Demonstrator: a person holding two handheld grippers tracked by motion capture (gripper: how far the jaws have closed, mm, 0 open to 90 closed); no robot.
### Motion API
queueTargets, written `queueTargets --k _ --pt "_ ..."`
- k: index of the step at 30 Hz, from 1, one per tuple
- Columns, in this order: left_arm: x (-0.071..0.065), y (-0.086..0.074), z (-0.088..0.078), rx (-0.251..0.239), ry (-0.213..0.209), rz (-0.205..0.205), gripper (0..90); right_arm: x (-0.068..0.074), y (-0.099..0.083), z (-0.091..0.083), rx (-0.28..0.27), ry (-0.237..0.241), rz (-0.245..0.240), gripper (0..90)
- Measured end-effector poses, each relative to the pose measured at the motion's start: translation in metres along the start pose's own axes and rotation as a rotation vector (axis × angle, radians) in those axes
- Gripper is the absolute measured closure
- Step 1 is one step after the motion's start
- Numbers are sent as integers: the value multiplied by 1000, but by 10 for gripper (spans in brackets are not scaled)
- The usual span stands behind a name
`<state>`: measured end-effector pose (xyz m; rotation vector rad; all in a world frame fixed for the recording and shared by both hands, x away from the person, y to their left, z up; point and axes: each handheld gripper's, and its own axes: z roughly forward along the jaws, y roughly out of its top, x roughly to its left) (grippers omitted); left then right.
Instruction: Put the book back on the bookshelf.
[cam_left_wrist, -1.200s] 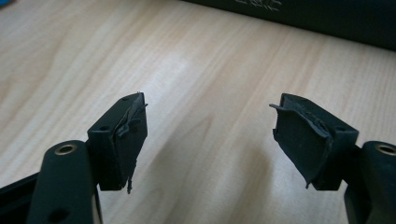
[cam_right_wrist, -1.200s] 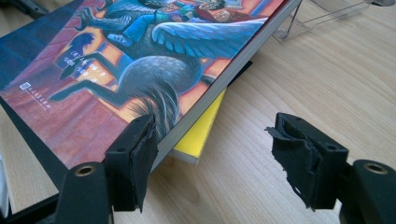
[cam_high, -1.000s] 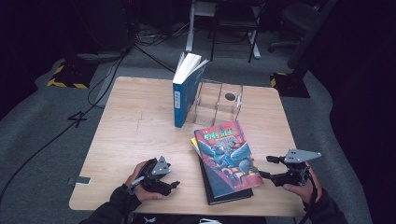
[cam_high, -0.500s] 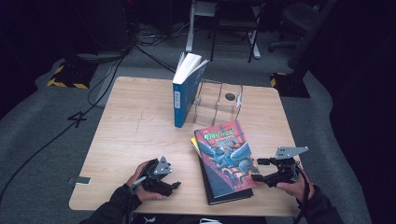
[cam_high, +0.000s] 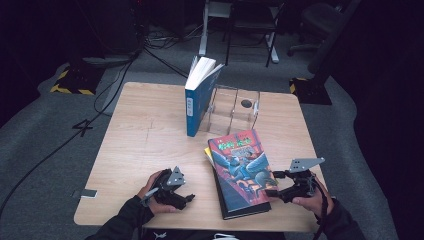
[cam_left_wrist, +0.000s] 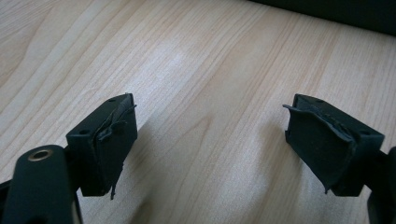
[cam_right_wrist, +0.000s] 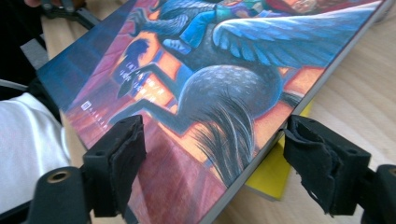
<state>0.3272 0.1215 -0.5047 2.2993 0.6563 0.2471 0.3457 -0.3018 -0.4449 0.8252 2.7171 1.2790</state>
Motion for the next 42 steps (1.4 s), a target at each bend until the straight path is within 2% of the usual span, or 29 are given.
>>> queueTargets --k 3,6,12,15,17,24,29,33,37,39,40,42 --pt "1 0 0 1 -1 2 162 10 4 5 14 7 -19 225" --pt "1 1 0 2 -2 5 163 16 9 8 20 -26 -15 224" --pt "2 1 1 0 -5 6 162 18 14 8 23 -38 -35 227" --pt "2 2 2 -1 -6 5 163 17 19 7 14 -24 -44 236" --pt "2 2 2 -1 -4 4 163 15 22 9 21 -15 -62 236" --pt "2 3 3 -1 -2 1 163 -3 36 19 2 44 -36 253" --pt "3 4 4 1 -7 12 164 -17 51 34 -12 62 -53 273" --pt "3 5 5 0 -9 8 164 -22 58 41 -17 74 -67 305" --pt "3 7 6 -1 10 -11 164 -28 63 46 -17 83 -84 456" --pt "4 8 8 -2 15 -16 172 -34 63 47 -28 117 -80 599" --pt "4 10 8 3 18 -16 180 -36 62 48 -32 154 -73 655" --pt "5 12 10 2 33 -37 175 -37 60 49 -47 179 -81 711"
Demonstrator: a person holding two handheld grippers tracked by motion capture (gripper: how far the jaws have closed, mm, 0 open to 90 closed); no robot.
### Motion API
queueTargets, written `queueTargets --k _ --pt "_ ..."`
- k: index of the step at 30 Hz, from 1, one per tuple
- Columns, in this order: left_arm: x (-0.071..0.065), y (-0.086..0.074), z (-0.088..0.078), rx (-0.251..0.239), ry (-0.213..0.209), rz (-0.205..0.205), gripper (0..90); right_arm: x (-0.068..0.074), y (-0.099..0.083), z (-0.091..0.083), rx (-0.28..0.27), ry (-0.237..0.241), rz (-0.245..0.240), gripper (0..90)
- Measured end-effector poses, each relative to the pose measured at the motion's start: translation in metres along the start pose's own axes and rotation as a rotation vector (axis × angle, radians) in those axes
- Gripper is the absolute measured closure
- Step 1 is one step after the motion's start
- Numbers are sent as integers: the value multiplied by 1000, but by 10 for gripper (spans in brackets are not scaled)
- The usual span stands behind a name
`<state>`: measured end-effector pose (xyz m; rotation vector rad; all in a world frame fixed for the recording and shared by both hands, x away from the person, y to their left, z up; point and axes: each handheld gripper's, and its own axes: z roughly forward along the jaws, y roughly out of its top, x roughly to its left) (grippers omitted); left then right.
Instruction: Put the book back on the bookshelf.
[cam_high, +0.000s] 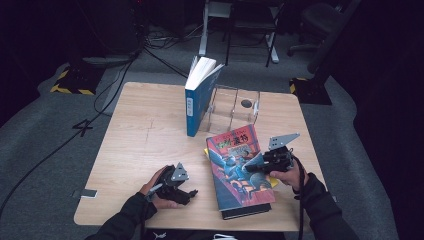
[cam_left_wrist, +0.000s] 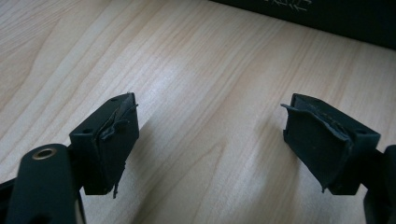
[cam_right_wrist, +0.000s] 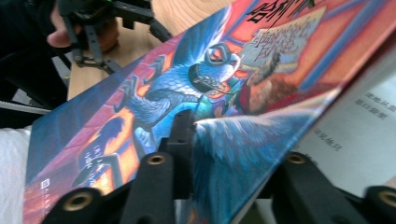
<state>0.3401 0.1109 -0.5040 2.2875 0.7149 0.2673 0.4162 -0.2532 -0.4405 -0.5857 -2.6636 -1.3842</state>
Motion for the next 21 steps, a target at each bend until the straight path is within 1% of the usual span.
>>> queueTargets --k 2,3,5,8,9,10,11,12,15,16,17,18,19,20,21 --pt "1 3 1 10 20 -16 174 3 -1 0 -9 -12 -22 736" --pt "2 5 2 16 19 -16 182 5 -1 -1 -17 -23 -35 749" --pt "3 8 3 22 9 -5 210 7 0 -1 -27 -36 -46 765" --pt "6 11 6 15 -24 10 263 11 -1 -2 -44 -53 -51 772" --pt "6 11 6 15 -24 10 264 12 -1 -2 -49 -59 -56 773" --pt "9 16 8 2 -30 18 295 13 -1 -3 -59 -63 -59 774" --pt "9 17 8 -3 -25 18 317 14 -1 -3 -58 -67 -62 774" --pt "11 20 8 -13 -28 23 325 14 -1 -3 -59 -73 -68 776" --pt "18 30 6 -52 -27 6 330 16 -2 -3 -68 -80 -70 781" --pt "18 30 6 -52 -27 6 342 16 -2 -3 -68 -80 -70 781" --pt "19 33 6 -66 -28 0 347 17 -2 -4 -75 -83 -73 782" --pt "23 40 7 -80 -22 5 352 17 -2 -4 -77 -87 -76 783" --pt "24 43 7 -83 -25 5 356 18 -2 -4 -79 -89 -78 783" --pt "25 47 7 -92 -16 18 374 18 -2 -4 -82 -89 -80 783" --pt "26 49 7 -97 -9 20 387 18 -3 -4 -86 -91 -84 783"
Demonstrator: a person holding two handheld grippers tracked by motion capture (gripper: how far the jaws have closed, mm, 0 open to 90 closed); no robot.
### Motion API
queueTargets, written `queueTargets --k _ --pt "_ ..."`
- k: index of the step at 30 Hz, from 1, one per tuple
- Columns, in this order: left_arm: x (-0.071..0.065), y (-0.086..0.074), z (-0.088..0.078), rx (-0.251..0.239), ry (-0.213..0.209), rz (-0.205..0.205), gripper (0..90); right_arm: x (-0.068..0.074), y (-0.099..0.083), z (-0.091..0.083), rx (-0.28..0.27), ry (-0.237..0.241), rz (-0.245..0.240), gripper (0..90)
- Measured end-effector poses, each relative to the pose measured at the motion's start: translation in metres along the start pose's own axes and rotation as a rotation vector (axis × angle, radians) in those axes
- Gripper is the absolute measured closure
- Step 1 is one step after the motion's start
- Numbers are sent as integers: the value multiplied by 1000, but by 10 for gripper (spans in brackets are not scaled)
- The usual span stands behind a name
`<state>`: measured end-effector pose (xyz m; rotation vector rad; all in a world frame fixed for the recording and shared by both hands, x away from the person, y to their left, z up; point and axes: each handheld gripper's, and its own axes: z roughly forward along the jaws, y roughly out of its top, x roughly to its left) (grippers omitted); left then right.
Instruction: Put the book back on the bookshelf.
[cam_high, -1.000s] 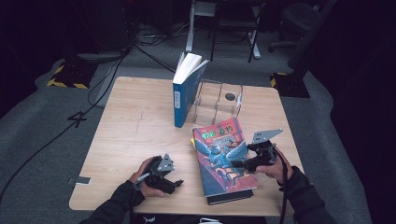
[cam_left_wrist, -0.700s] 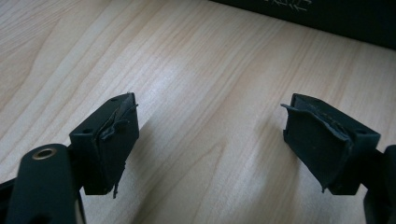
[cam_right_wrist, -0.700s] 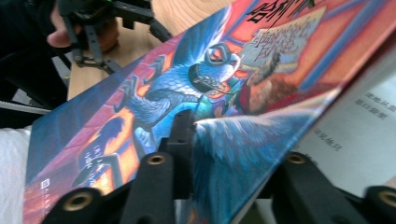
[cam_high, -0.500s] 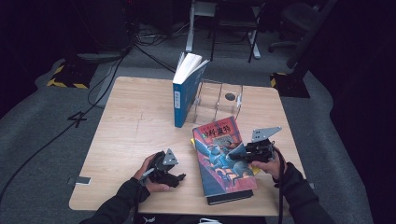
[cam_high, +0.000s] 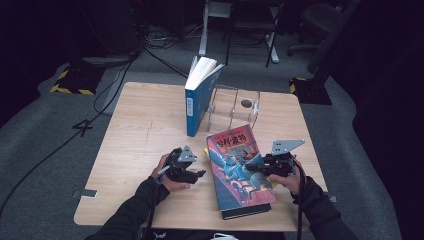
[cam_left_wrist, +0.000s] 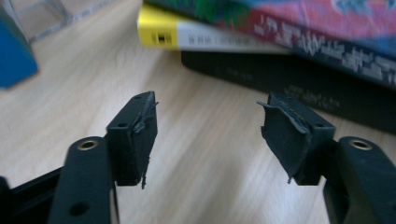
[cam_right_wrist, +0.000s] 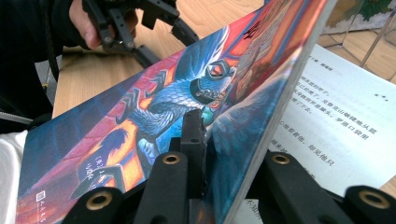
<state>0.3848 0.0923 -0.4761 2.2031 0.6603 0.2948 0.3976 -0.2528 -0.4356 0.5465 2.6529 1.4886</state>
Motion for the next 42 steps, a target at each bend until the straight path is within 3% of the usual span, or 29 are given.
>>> queueTargets --k 5,9,18,27,34,38,42 --pt "6 11 7 -21 10 4 452 2 0 -1 -10 -9 -17 783" --pt "10 15 9 -40 -3 -7 501 3 0 -3 -20 -12 -25 783" --pt "16 20 13 -65 19 -15 565 8 2 -7 -54 -13 -52 793" --pt "23 30 2 -131 35 -17 647 15 6 -13 -97 -10 -82 798" --pt "35 40 -3 -190 -6 -44 701 20 10 -16 -120 -28 -108 797" --pt "35 53 -13 -250 -17 -13 849 23 17 -20 -156 -59 -136 793" --pt "37 63 -21 -276 -23 8 875 23 21 -23 -171 -56 -148 780"
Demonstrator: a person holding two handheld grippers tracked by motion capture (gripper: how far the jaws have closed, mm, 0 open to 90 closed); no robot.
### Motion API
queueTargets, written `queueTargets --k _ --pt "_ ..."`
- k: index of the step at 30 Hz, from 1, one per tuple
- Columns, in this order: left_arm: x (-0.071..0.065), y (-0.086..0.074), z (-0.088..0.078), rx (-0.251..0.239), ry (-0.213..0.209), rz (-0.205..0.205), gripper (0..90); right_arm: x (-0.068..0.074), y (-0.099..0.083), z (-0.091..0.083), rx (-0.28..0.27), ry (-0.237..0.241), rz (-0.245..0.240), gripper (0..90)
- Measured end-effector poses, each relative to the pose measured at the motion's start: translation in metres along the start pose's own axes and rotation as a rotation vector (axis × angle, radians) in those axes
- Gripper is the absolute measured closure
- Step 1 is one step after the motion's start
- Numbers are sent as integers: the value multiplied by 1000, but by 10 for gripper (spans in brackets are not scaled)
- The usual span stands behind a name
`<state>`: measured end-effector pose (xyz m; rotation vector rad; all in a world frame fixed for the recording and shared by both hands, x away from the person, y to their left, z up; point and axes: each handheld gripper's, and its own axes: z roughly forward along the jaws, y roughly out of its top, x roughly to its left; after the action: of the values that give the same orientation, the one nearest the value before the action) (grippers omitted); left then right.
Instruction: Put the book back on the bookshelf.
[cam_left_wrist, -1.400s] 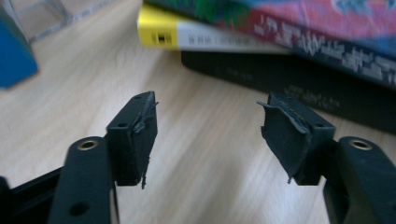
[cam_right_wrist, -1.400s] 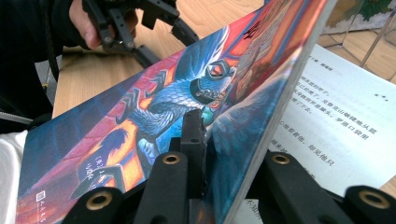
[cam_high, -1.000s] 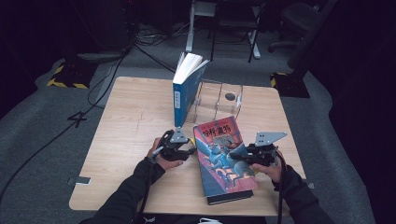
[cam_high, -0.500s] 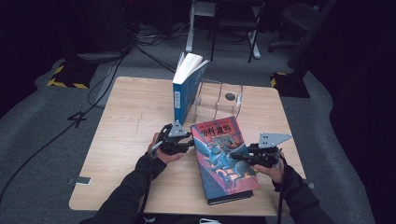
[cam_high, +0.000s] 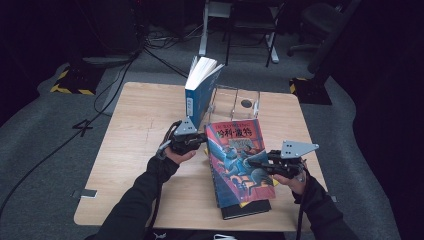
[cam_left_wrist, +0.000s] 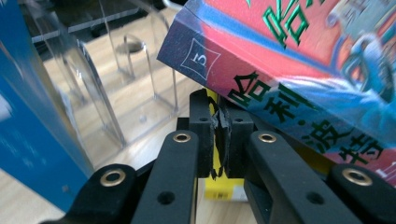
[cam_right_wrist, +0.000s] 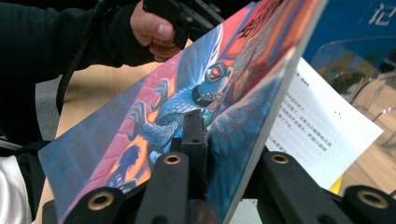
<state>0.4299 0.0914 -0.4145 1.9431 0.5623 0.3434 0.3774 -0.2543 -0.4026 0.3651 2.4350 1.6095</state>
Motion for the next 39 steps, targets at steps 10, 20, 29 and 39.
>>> queueTargets --k 10,20,29,39 --pt "-3 20 7 -45 -26 39 896 -7 13 1 63 42 -13 705" --pt "-5 53 1 -74 -19 80 898 -11 20 -4 50 -19 -22 797" --pt "-3 80 -12 -91 20 118 898 -12 38 -1 33 -153 -87 850" --pt "-16 81 -28 -135 5 126 896 0 34 0 -40 -185 -157 866"
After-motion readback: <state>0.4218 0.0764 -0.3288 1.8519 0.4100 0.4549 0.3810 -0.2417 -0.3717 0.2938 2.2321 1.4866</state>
